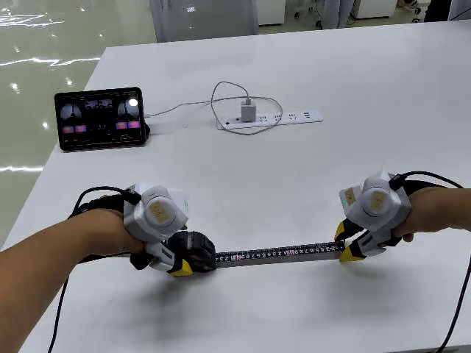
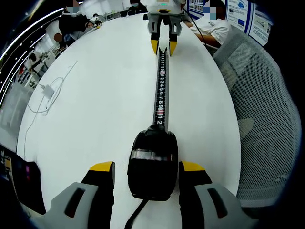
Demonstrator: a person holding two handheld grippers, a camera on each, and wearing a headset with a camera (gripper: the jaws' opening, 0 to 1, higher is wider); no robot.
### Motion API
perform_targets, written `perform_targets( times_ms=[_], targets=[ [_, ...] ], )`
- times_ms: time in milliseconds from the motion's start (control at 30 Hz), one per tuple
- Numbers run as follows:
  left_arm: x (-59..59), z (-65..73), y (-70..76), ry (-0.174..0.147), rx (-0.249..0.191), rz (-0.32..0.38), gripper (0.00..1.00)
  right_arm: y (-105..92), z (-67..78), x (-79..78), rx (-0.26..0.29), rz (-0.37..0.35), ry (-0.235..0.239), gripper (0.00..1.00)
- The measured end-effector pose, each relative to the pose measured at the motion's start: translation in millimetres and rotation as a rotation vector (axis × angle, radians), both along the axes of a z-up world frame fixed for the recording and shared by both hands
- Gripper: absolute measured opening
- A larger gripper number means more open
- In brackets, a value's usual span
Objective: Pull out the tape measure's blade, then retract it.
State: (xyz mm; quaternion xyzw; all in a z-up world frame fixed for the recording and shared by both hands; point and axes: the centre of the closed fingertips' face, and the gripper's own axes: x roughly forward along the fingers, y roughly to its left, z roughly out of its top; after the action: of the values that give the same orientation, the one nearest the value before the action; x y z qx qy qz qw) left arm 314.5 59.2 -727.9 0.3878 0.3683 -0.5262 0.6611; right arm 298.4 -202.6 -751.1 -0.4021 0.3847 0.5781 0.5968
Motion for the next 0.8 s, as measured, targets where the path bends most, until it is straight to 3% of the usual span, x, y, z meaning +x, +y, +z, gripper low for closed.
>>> perform_targets(
  times_ms=[233,333,467,600,800],
  targets=[
    [-3.6,2.5,-0.3,0.028,-0.028,0.021,0.59,-9.4,-2.8,-1.6,-0.027,-0.006,-0.003,0.26],
    [-4.1,3.2,-0.9,0.037,-0.039,0.038,0.62,-11.3,-1.3,-1.2,-0.015,-0.033,0.000,0.29],
    [-5.0,4.5,-2.7,0.041,-0.056,0.051,0.74,-12.8,0.5,-2.3,-0.006,-0.055,0.005,0.34],
    [-4.2,4.2,-0.4,0.037,-0.052,0.063,0.78,-13.9,0.7,-2.9,0.004,-0.078,0.010,0.36],
    [-8.6,2.4,1.2,0.059,-0.066,0.089,0.82,-13.6,1.0,-6.1,0.025,-0.108,0.015,0.39]
  ],
)
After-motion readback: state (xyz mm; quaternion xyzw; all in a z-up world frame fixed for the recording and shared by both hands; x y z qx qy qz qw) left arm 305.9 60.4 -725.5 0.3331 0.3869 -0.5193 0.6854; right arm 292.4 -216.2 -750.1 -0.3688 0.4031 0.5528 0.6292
